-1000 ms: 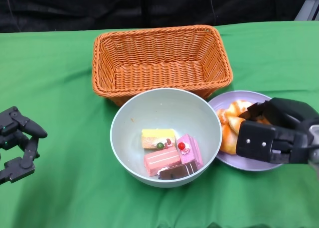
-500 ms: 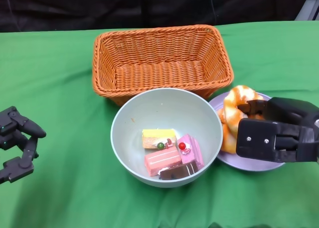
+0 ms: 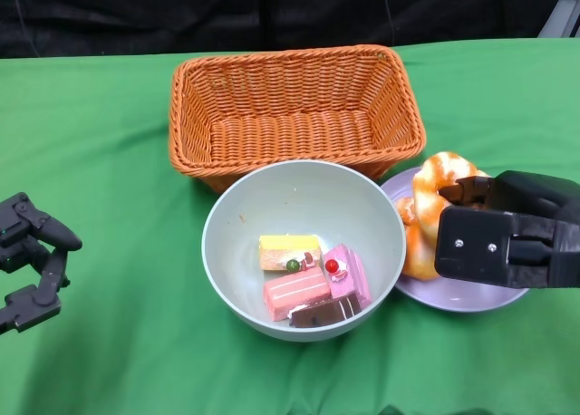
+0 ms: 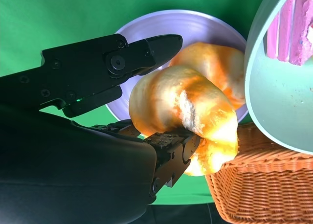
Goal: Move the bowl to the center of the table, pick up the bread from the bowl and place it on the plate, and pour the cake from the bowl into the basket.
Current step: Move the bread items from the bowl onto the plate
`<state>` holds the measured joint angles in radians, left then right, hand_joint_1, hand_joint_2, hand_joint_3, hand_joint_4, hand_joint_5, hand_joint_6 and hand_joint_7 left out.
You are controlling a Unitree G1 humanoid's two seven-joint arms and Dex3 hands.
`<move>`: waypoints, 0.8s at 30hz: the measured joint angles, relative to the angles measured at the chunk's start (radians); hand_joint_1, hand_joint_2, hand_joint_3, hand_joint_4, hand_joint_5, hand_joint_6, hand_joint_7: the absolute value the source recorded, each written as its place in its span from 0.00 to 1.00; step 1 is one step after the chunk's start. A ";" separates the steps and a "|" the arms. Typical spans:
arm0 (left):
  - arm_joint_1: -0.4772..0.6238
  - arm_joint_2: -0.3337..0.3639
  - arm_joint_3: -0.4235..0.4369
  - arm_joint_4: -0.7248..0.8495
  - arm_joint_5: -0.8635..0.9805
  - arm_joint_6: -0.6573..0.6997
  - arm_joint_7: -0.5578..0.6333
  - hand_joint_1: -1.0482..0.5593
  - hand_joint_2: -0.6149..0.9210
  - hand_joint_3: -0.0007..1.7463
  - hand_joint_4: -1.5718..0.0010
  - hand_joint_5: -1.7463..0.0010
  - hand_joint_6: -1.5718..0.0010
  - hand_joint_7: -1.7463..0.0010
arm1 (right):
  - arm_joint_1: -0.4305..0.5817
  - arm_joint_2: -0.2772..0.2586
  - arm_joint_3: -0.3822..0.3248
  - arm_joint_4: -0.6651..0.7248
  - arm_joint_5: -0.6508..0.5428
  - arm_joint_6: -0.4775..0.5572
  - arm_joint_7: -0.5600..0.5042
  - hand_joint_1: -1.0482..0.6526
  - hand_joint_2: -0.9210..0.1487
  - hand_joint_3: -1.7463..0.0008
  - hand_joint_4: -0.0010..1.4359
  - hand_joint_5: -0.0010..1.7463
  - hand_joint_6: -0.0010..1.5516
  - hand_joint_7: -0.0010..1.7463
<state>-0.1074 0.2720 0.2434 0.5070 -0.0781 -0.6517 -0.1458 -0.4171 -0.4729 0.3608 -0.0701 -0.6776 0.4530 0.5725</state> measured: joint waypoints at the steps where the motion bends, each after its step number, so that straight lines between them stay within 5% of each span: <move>1: 0.000 0.000 0.000 0.000 0.000 0.000 0.000 0.64 0.81 0.57 0.51 0.03 0.55 0.19 | 0.000 0.000 0.000 0.001 0.000 0.003 0.006 0.24 0.00 0.98 0.31 0.05 0.29 0.03; 10: 0.000 0.003 0.000 0.000 0.001 0.000 0.000 0.64 0.81 0.57 0.51 0.03 0.55 0.19 | -0.010 -0.026 0.011 0.004 -0.039 0.033 0.067 0.19 0.00 0.94 0.32 0.03 0.26 0.00; 15: 0.000 0.004 0.000 0.001 0.003 0.000 0.000 0.64 0.81 0.57 0.51 0.03 0.55 0.19 | -0.010 -0.023 0.012 0.009 -0.095 0.035 -0.012 0.21 0.00 0.92 0.55 0.09 0.34 0.02; 20: -0.001 0.004 0.000 0.007 0.002 -0.002 0.000 0.65 0.80 0.58 0.50 0.04 0.54 0.19 | -0.009 -0.012 0.015 0.031 -0.141 0.043 -0.083 0.22 0.00 0.91 0.62 0.10 0.35 0.02; 24: -0.001 0.005 0.000 0.013 0.000 -0.003 0.000 0.64 0.80 0.58 0.51 0.04 0.55 0.19 | -0.007 -0.011 0.015 0.041 -0.147 0.032 -0.110 0.22 0.00 0.91 0.77 0.24 0.31 0.00</move>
<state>-0.1088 0.2768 0.2437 0.5196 -0.0779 -0.6542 -0.1458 -0.4245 -0.4835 0.3759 -0.0293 -0.8241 0.4852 0.4622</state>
